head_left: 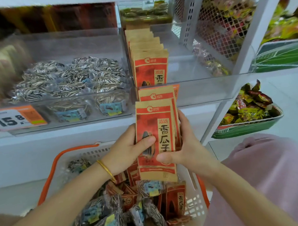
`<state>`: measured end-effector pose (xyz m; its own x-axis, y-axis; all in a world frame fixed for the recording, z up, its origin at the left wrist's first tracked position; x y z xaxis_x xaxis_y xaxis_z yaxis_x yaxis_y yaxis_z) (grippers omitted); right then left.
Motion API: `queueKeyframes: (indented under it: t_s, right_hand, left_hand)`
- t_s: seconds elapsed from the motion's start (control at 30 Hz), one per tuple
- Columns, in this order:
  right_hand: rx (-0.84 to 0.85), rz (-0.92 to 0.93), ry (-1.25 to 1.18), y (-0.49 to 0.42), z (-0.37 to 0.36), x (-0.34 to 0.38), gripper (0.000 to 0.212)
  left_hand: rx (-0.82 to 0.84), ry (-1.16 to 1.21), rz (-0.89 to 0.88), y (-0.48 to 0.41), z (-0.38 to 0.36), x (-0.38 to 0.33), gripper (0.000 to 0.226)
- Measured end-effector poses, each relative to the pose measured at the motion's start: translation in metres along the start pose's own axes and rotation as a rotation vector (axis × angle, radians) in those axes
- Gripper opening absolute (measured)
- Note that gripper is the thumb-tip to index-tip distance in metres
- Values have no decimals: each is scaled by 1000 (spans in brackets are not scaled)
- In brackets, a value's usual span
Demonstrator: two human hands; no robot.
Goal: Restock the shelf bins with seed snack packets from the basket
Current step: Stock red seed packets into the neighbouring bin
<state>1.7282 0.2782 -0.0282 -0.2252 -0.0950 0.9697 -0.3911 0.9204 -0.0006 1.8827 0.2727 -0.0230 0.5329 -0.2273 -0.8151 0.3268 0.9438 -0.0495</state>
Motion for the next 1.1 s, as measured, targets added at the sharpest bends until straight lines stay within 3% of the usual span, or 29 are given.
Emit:
queueKeyframes:
  t_s: [0.13, 0.27, 0.37, 0.47, 0.53, 0.6, 0.73, 0.83, 0.93, 1.1]
  right_hand:
    - [-148, 37, -59, 1, 20, 38, 98]
    - [-219, 87, -222, -20, 48, 98, 58]
    - [-296, 71, -188, -62, 79, 139, 34]
    - [-297, -44, -17, -119, 104, 157, 13]
    - [-299, -105, 125, -161, 118, 151, 18]
    - [-281, -97, 221, -200, 125, 140, 31]
    - [-240, 9, 212, -262, 128, 116, 69]
    - [-250, 57, 388, -293, 131, 92, 72]
    - [-459, 8, 731, -310, 139, 83, 76]
    - [-481, 1, 444, -316, 120, 70, 56]
  left_hand:
    - [-67, -233, -45, -31, 14, -50, 38]
    - [-268, -337, -114, -71, 42, -103, 64]
    - [-524, -870, -316, -99, 68, -125, 52]
    - [-414, -1187, -277, -134, 82, -118, 67]
    - [-251, -1210, -150, -153, 88, -106, 82]
    - [-136, -1191, -34, -164, 93, -95, 79]
    - [-122, -1178, -13, -162, 94, -92, 91]
    - [-144, -1162, -27, -157, 95, -93, 91]
    - [-131, -1169, -14, -157, 96, -93, 90]
    - [-121, -1168, -4, -157, 96, -93, 92]
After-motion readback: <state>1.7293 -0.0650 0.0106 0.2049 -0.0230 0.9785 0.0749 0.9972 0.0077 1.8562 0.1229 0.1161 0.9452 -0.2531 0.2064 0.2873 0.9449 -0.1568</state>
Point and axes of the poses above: each hand's wrist, its own y-axis away from the middle knuckle, its own z-axis out of the back of the hand, x = y × z, the point moved 4 cm from there along -y, towards the middle knuckle, and after that the axes turned 14 degrees about -y, right-handed, at the moved point
